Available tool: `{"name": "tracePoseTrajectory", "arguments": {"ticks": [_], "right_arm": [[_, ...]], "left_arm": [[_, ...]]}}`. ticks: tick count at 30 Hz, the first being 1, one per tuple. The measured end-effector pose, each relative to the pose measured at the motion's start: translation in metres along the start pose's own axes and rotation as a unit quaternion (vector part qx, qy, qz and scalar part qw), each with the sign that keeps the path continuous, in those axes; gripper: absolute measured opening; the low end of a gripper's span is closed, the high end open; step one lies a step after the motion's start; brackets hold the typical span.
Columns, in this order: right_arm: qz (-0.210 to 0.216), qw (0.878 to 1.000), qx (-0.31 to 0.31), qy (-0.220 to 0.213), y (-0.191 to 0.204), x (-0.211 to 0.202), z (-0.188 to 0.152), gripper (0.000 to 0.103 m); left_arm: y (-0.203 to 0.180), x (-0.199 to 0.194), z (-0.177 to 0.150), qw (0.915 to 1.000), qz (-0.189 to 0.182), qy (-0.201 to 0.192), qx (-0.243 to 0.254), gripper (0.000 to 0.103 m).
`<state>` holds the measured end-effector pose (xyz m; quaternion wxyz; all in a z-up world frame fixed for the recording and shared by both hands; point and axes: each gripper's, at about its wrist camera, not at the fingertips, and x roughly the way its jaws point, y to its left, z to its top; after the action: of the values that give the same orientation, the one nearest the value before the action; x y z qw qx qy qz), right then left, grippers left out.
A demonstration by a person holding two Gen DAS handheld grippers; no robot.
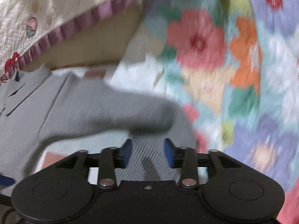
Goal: Fold clothes
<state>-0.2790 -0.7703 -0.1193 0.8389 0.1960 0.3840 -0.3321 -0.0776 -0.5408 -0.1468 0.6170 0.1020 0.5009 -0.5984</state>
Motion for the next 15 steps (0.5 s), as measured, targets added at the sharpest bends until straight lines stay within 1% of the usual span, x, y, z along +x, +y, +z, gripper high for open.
{"name": "tracePoseTrajectory", "arguments": {"ticks": [2,4,7,9,10,12,13,14,15], "right_arm": [[0.021,0.999,0.038,0.024,0.0,0.002,-0.006,0.048],[0.036,0.997,0.053,0.04,0.002,0.002,-0.012,0.05],[0.016,0.998,0.037,0.055,0.017,-0.006,-0.032,0.059],[-0.005,0.998,0.013,0.066,0.026,-0.008,-0.047,0.066],[-0.018,0.997,-0.006,0.069,0.03,-0.007,-0.056,0.069],[-0.029,0.997,-0.034,0.067,0.03,-0.004,-0.064,0.089],[-0.032,0.996,-0.046,0.065,0.03,-0.002,-0.067,0.088],[-0.03,0.997,-0.045,0.057,0.026,-0.003,-0.066,0.077],[-0.023,0.998,-0.032,0.042,0.019,-0.006,-0.062,0.049]], "left_arm": [[0.002,-0.003,0.001,1.0,0.009,-0.002,-0.003,0.055],[0.005,-0.01,0.003,0.9993,0.031,-0.019,-0.004,0.055],[0.011,-0.019,0.009,0.9961,0.077,-0.042,0.002,0.055],[0.015,-0.024,0.014,0.993,0.107,-0.048,0.01,0.055],[0.018,-0.027,0.016,0.9915,0.12,-0.05,0.012,0.055],[0.025,-0.03,0.02,0.9895,0.133,-0.057,0.007,0.055],[0.029,-0.032,0.021,0.9888,0.136,-0.061,0.0,0.055],[0.033,-0.033,0.022,0.9881,0.139,-0.065,-0.009,0.055],[0.037,-0.034,0.022,0.9873,0.141,-0.071,-0.019,0.055]]}}
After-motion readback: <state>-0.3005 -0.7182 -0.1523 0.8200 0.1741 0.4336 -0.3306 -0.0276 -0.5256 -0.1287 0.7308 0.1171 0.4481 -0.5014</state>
